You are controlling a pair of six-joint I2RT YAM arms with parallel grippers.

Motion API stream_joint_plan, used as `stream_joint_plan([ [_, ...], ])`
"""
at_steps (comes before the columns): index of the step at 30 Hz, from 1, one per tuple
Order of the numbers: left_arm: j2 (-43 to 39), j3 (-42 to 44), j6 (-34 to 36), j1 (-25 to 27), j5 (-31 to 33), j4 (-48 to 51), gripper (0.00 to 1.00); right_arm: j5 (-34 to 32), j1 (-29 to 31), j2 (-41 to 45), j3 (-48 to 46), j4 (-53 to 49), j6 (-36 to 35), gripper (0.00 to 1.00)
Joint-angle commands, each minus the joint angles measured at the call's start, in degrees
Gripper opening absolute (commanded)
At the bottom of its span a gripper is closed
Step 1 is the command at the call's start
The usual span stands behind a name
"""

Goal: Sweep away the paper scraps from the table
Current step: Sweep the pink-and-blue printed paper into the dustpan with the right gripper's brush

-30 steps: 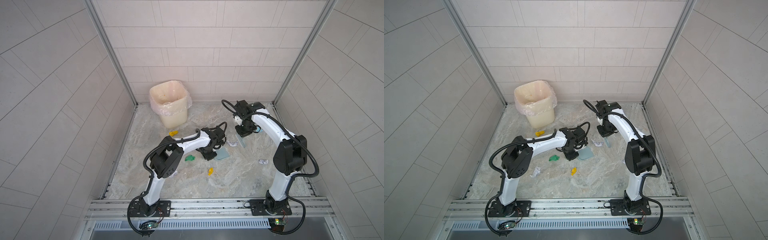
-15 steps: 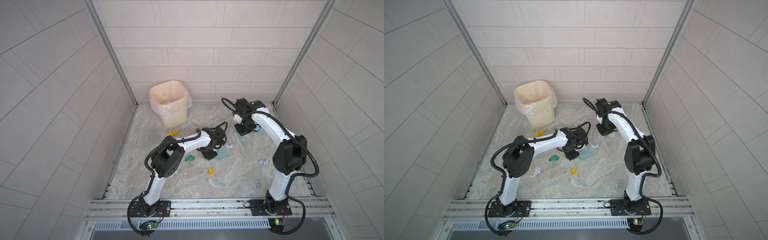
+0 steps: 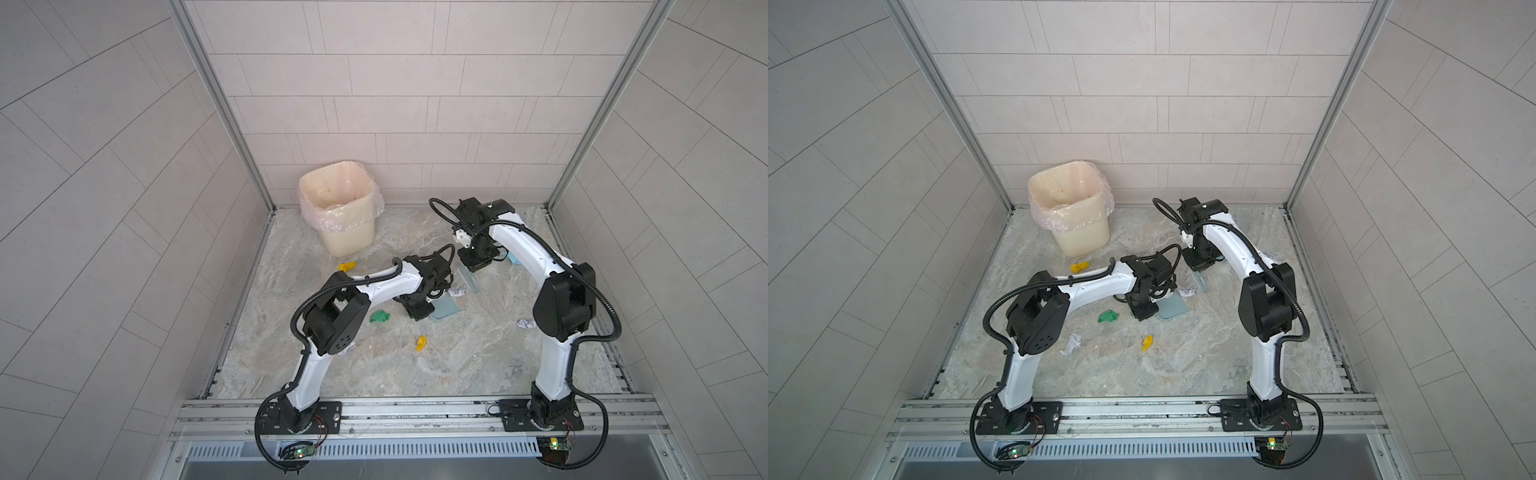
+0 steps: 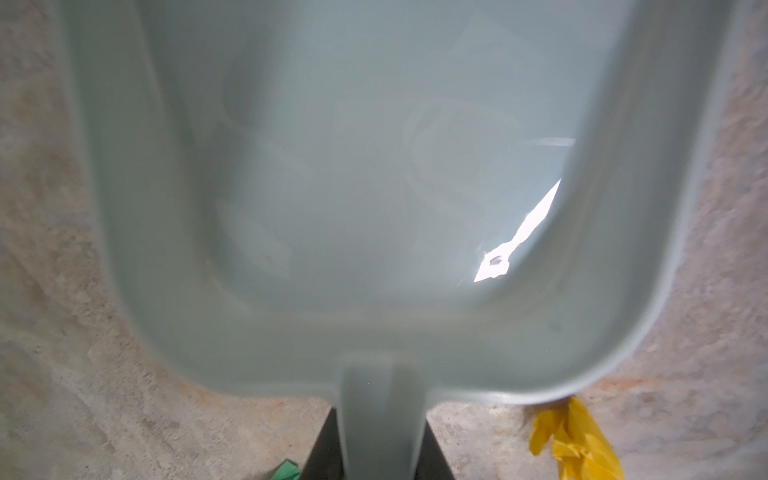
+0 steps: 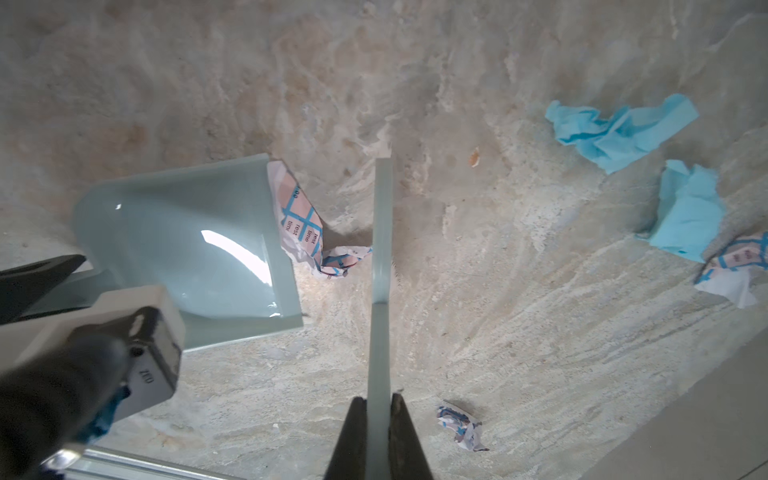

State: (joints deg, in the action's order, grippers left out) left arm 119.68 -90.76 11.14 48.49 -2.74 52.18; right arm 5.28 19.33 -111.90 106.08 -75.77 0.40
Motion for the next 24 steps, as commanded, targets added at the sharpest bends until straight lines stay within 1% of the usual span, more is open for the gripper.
stream_joint_plan([
  [1, 0.6, -0.8, 0.6, -0.5, 0.4, 0.2, 0.00, 5.4, 1.6, 1.1, 0.6, -3.4, -0.8, 0.00],
  [10, -1.0, 0.7, 0.0, -0.5, 0.9, -1.5, 0.00, 13.7, 2.6, 6.9, -2.6, -4.3, -0.9, 0.00],
  [16, -2.3, 2.3, -0.4, -0.5, 0.7, -3.2, 0.00, 18.0, 0.0, 10.0, -4.5, -3.6, 0.5, 0.00],
  [24, -5.0, 5.2, -1.3, -0.5, 0.4, -6.4, 0.00, 14.9, -5.9, 13.1, -5.4, -3.0, 2.1, 0.00],
])
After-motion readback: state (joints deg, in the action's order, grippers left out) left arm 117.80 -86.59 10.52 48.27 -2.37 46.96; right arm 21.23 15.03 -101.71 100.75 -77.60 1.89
